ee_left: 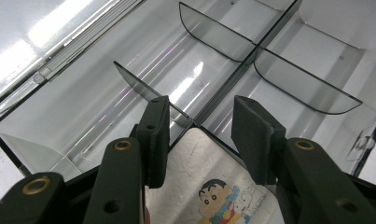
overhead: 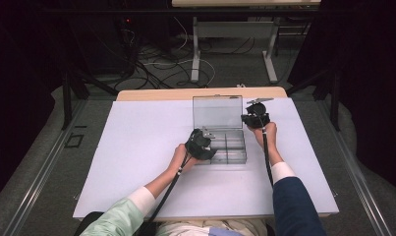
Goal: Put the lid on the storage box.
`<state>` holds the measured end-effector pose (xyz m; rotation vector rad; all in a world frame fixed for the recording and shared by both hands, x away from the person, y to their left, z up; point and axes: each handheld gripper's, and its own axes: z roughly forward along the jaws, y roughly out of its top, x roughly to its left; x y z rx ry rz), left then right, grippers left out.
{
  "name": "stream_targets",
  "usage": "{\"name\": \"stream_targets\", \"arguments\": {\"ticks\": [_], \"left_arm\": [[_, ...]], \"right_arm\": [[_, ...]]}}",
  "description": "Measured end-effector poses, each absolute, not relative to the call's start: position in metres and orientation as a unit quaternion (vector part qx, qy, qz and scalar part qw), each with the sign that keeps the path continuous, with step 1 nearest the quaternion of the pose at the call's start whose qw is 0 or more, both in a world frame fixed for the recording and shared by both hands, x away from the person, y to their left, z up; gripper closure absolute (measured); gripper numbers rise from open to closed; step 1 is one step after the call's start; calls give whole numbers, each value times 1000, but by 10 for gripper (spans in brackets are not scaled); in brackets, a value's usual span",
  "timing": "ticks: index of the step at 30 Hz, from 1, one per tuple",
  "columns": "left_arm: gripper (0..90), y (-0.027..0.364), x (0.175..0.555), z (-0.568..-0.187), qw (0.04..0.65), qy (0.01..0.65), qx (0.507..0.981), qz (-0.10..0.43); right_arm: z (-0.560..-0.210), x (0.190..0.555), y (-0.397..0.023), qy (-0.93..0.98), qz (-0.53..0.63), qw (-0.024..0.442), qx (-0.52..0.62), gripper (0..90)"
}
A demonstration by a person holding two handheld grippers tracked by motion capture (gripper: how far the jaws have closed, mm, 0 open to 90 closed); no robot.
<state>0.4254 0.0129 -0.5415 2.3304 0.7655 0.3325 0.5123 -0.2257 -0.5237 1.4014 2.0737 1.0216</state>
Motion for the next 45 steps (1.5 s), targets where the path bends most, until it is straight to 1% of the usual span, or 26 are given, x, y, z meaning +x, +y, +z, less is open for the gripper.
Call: {"name": "stream_targets", "arguments": {"ticks": [16, 25, 36, 39, 40, 41, 43, 44, 45], "left_arm": [[577, 13, 425, -541, 325, 291, 891, 128], [577, 13, 425, -541, 325, 291, 891, 128], [575, 13, 425, -541, 328, 292, 889, 127], [563, 15, 429, -540, 335, 291, 889, 119], [530, 16, 429, -538, 337, 290, 887, 126], [471, 17, 429, -535, 342, 291, 884, 134], [287, 22, 430, -524, 349, 294, 878, 141], [201, 25, 431, -517, 352, 296, 874, 154], [140, 29, 433, -510, 361, 302, 867, 165]], "right_arm": [[-503, 510, -225, 745, 387, 238, 489, 900], [-492, 506, -222, 743, 396, 257, 474, 900], [-487, 504, -222, 742, 398, 255, 476, 900], [-486, 503, -223, 745, 397, 253, 473, 900], [-486, 503, -223, 744, 400, 252, 472, 900], [-486, 502, -222, 743, 402, 251, 473, 900], [-486, 501, -223, 744, 400, 257, 470, 900], [-486, 501, -223, 744, 402, 256, 468, 900], [-486, 501, -223, 744, 399, 256, 470, 900]]}}
